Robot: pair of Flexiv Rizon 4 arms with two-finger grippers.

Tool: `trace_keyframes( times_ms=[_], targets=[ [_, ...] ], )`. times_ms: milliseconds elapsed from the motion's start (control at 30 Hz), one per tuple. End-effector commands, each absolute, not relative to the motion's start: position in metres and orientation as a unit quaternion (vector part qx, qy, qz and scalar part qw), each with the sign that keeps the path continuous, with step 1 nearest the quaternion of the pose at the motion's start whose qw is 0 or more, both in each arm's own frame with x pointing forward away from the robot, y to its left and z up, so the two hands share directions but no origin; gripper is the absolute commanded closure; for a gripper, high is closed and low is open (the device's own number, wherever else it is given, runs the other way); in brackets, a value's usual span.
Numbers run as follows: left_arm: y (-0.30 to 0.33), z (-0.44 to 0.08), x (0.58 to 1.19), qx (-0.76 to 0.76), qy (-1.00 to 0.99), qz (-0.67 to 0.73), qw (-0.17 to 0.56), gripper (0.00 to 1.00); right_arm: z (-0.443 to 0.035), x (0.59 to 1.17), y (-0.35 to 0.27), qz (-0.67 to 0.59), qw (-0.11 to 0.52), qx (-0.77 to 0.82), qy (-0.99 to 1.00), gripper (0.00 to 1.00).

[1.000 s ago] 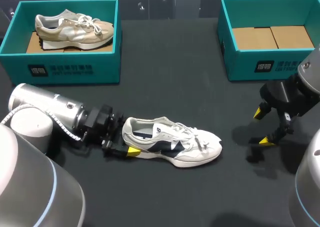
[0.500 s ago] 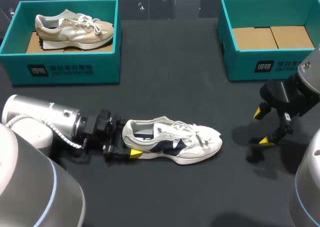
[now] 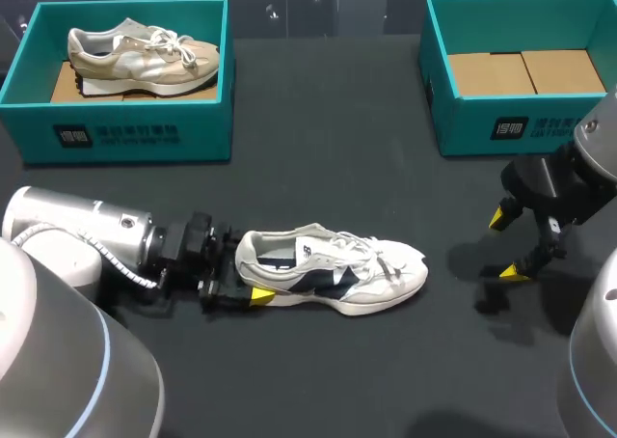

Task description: Take the shoe out of the shoebox, open the shoe tongue, remove and reinsert the insole, then place the shoe into the shoebox

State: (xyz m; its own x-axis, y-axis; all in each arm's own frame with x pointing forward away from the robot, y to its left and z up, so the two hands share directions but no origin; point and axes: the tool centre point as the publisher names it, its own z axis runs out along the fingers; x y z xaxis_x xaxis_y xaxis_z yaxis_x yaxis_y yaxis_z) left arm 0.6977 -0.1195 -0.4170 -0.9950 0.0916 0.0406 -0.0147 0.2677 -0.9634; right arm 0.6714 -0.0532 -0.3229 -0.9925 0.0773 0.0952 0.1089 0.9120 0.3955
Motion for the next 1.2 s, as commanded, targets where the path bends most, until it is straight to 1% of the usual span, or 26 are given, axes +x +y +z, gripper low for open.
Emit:
trace_keyframes(
  times_ms=[33, 300, 433, 600, 667, 700, 767, 833, 933, 1200],
  targets=[
    [-0.119, -0.419, 0.699, -0.024, -0.795, 0.604, 0.042, 1.00, -0.323, 0.670, -0.053, -0.204, 0.038, -0.048, -0.977, 0.00],
    [-0.119, -0.419, 0.699, -0.024, -0.795, 0.604, 0.042, 1.00, -0.323, 0.670, -0.053, -0.204, 0.038, -0.048, -0.977, 0.00],
    [-0.119, -0.419, 0.699, -0.024, -0.795, 0.604, 0.042, 1.00, -0.305, 0.678, -0.030, -0.208, 0.029, -0.168, -0.963, 0.00],
    [-0.119, -0.419, 0.699, -0.024, -0.795, 0.604, 0.042, 1.00, -0.293, 0.681, 0.000, -0.165, 0.026, -0.309, -0.936, 0.00],
    [-0.119, -0.419, 0.699, -0.024, -0.795, 0.604, 0.042, 1.00, -0.290, 0.682, 0.017, -0.160, 0.021, -0.332, -0.929, 0.00],
    [-0.119, -0.419, 0.699, -0.024, -0.795, 0.604, 0.042, 1.00, -0.289, 0.683, 0.026, -0.136, 0.025, -0.361, -0.922, 0.00],
    [-0.119, -0.419, 0.699, -0.024, -0.795, 0.604, 0.042, 1.00, -0.286, 0.684, 0.041, -0.152, 0.020, -0.377, -0.914, 0.00],
    [-0.119, -0.419, 0.699, -0.024, -0.795, 0.604, 0.042, 1.00, -0.283, 0.686, 0.056, -0.135, 0.010, -0.408, -0.903, 0.00],
    [-0.119, -0.419, 0.699, -0.024, -0.795, 0.604, 0.042, 1.00, -0.278, 0.684, 0.077, -0.129, 0.006, -0.415, -0.900, 0.00],
    [-0.119, -0.419, 0.699, -0.024, -0.795, 0.604, 0.042, 1.00, -0.278, 0.684, 0.077, -0.129, 0.006, -0.415, -0.900, 0.00]
  ],
)
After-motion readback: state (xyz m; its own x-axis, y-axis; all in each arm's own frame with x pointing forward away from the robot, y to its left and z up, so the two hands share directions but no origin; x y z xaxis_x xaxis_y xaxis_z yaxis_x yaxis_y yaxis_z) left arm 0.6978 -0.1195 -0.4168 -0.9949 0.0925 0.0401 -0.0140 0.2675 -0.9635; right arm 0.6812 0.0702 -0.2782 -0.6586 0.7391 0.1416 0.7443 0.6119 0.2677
